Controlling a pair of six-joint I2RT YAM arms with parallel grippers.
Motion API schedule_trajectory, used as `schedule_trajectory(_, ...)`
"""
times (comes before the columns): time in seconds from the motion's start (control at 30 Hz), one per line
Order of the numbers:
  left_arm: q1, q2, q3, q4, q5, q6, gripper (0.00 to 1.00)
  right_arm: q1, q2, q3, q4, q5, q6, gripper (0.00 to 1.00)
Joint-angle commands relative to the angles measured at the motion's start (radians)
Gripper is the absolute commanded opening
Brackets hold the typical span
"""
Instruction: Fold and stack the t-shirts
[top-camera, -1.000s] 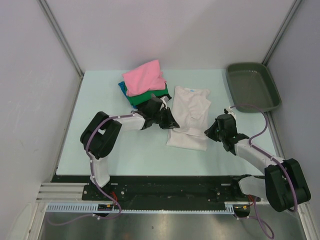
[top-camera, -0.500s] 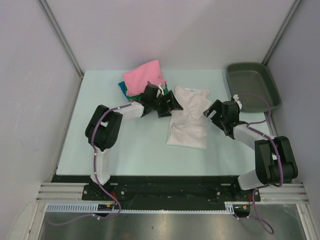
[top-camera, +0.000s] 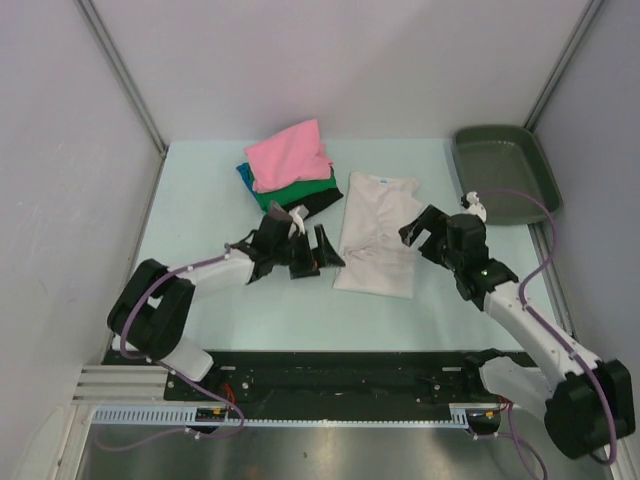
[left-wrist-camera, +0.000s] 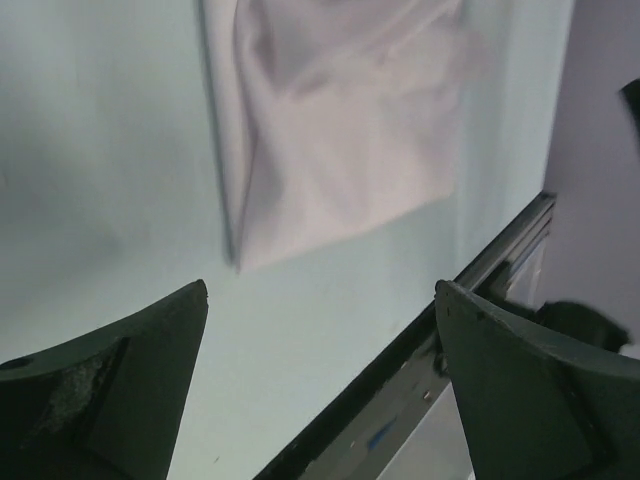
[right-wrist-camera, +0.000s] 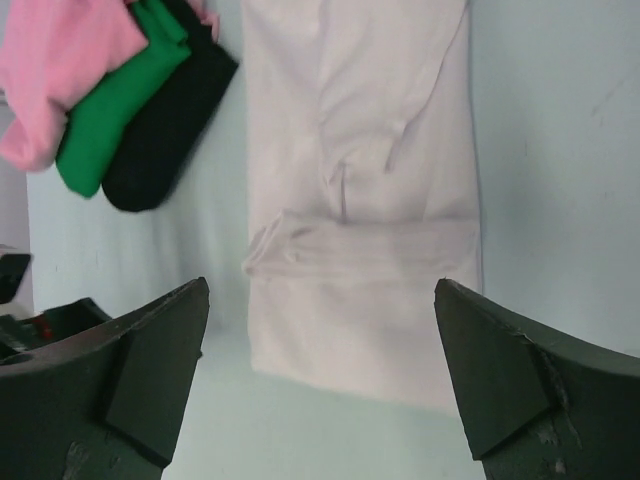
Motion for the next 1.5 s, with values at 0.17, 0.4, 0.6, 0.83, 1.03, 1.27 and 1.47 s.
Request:
schedule_trajectory(0.17,-0.091,-0.032,-0.29,0.22,-0.014,-0.081,1.0,0.141,-0.247,-0.234,-0.234,0.061,0.079,1.0)
schedule_trajectory(0.4,-0.104,0.081,-0.265,0.257,-0.036,-0.115,0.99,0.195,-0.238,-0.328,-0.199,0.113,0.133,0.99)
schedule_trajectory(0.6,-0.104,0.147,-0.221,0.171,-0.073,-0.123,0.88,0.196,-0.189,-0.359,-0.144,0.113,0.147,0.98)
schedule_trajectory(0.83,-0.104,0.221,-0.187,0.128,-0.103,-0.118,0.7,0.196,-0.177,-0.367,-0.109,0.113,0.142,0.98)
schedule_trajectory(1.03,-0.102,0.284,-0.152,0.13,-0.116,-0.121,0.49,0.196,-0.163,-0.373,-0.08,0.107,0.151,0.98)
schedule_trajectory(1.27,-0.101,0.302,-0.136,0.136,-0.134,-0.123,0.0,0.195,-0.172,-0.38,-0.075,0.106,0.162,0.98)
schedule_trajectory(1.47,-0.101,0.275,-0.146,0.125,-0.139,-0.123,0.0,0.192,-0.14,-0.396,-0.02,0.092,0.211,0.88)
